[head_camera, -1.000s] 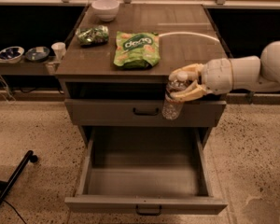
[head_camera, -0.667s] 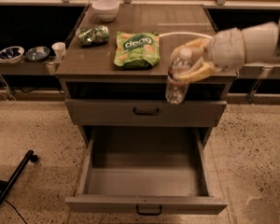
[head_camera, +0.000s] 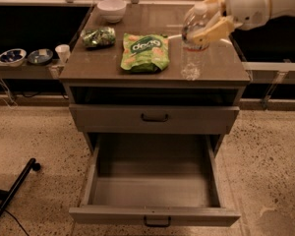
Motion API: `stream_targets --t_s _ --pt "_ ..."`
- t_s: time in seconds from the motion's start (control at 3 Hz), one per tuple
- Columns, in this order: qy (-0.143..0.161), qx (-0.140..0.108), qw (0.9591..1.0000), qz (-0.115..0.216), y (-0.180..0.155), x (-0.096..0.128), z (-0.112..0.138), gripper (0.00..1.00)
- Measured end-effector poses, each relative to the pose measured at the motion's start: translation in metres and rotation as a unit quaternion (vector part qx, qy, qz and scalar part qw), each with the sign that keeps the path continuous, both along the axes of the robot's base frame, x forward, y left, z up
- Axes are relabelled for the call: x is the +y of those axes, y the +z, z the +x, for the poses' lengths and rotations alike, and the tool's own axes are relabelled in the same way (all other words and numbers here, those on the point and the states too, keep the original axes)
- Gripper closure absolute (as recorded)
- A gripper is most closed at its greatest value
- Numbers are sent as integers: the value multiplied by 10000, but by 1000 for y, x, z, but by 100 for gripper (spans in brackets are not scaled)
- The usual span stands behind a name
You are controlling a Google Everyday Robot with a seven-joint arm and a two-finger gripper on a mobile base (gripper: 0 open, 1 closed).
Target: Pick water bottle from middle drawer and place on counter
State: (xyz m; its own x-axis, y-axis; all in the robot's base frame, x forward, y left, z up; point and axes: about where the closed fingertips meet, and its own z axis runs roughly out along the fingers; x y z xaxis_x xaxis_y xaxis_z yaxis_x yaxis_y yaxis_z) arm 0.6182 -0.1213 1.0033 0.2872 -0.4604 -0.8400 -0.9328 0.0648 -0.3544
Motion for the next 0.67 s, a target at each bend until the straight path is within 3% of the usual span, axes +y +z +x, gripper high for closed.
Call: stream_targets --t_s 0.67 --pt "-888 119 9955 302 10 -28 66 100"
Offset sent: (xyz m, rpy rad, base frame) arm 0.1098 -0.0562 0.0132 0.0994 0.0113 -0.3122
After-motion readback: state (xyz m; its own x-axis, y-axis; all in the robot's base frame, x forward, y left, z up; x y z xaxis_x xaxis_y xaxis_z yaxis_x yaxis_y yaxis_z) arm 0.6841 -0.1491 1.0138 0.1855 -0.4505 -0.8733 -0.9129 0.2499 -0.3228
